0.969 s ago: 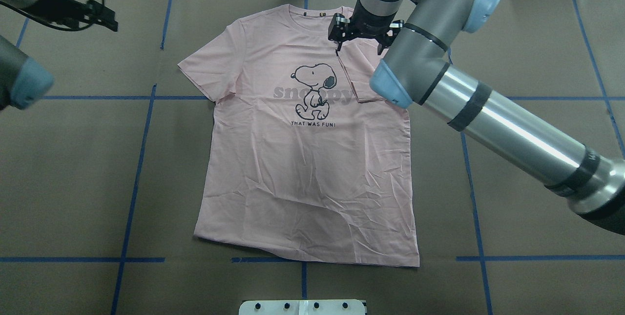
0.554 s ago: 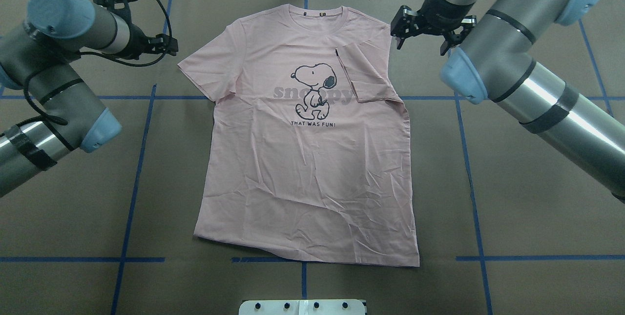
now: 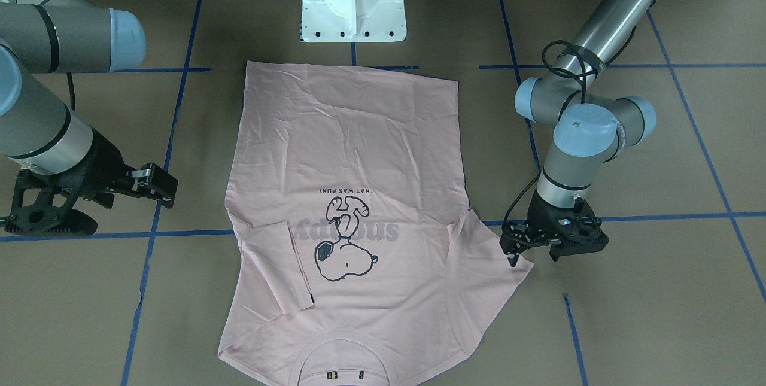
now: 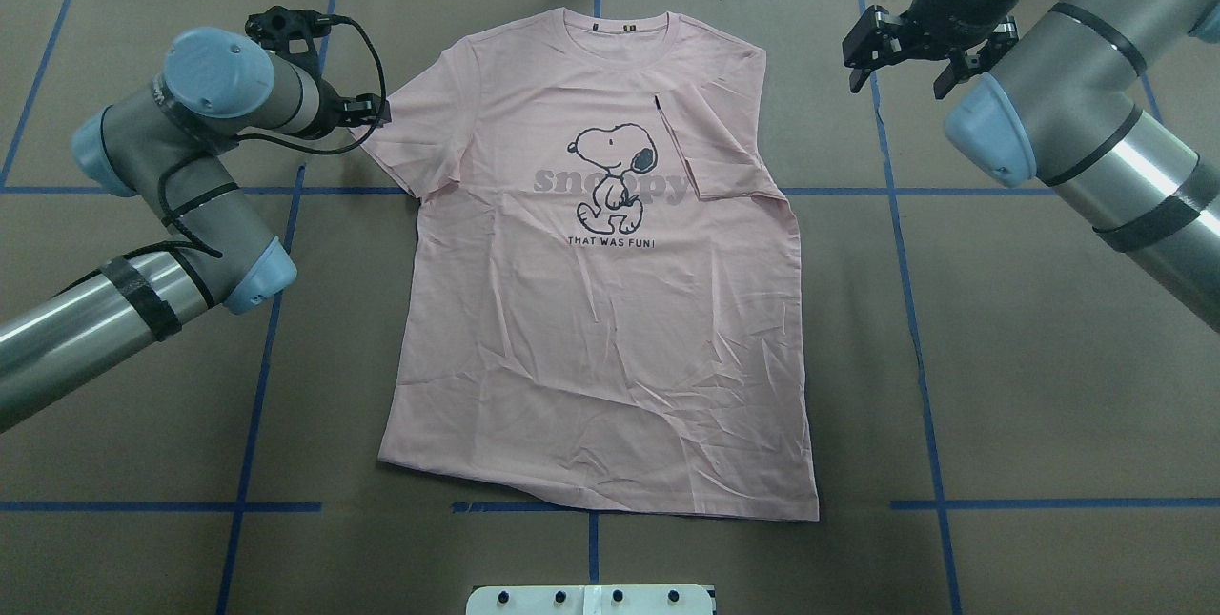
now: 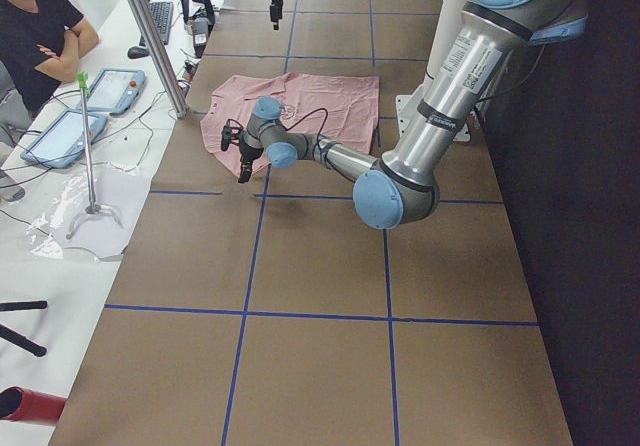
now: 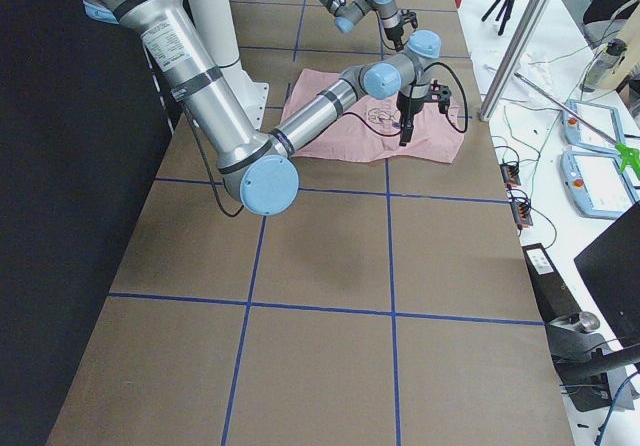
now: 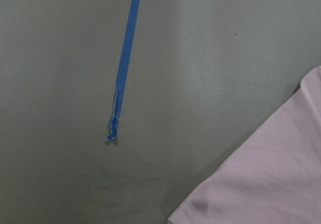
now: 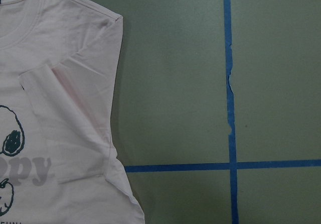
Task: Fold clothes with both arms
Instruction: 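Withdraw the right gripper while the left gripper moves to the other sleeve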
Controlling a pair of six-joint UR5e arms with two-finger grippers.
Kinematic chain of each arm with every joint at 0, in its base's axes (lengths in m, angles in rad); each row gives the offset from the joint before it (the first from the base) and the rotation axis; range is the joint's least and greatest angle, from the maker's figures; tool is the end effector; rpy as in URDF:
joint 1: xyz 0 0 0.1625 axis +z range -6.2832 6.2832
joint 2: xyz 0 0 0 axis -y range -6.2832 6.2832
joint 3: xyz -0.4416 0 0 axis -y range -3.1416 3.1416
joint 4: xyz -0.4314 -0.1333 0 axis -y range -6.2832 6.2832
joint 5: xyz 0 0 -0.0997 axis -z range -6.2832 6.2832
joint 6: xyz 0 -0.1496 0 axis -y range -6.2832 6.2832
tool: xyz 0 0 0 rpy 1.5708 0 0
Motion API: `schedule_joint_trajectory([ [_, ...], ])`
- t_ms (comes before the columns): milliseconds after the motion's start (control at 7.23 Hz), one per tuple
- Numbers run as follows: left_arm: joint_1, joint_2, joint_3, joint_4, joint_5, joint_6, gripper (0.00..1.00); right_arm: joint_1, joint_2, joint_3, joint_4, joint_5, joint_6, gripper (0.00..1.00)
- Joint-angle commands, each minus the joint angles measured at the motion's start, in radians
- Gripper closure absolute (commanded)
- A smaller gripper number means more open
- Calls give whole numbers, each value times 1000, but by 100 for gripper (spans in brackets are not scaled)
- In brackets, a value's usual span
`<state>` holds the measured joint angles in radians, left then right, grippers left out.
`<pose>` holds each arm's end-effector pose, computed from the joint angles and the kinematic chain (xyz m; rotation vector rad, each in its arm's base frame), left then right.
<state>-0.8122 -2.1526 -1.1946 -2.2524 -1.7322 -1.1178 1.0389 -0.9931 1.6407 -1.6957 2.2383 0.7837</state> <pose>0.5002 -0.6866 0.4593 0.4030 0.8054 -0.2631 -0.3353 -0.6500 0.3242 -0.0006 -0.8225 0.0630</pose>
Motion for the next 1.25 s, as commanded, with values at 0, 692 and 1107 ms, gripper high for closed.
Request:
schedule_joint_trajectory([
  [0, 8, -15, 46, -44, 20, 4, 17, 3, -1, -1, 1, 1, -3, 0],
  [692, 8, -18, 33, -32, 3, 7, 100, 1, -2, -2, 1, 0, 0, 0],
  [1107, 7, -33, -194, 223, -66, -2, 100, 1, -18, -7, 4, -2, -1, 0],
])
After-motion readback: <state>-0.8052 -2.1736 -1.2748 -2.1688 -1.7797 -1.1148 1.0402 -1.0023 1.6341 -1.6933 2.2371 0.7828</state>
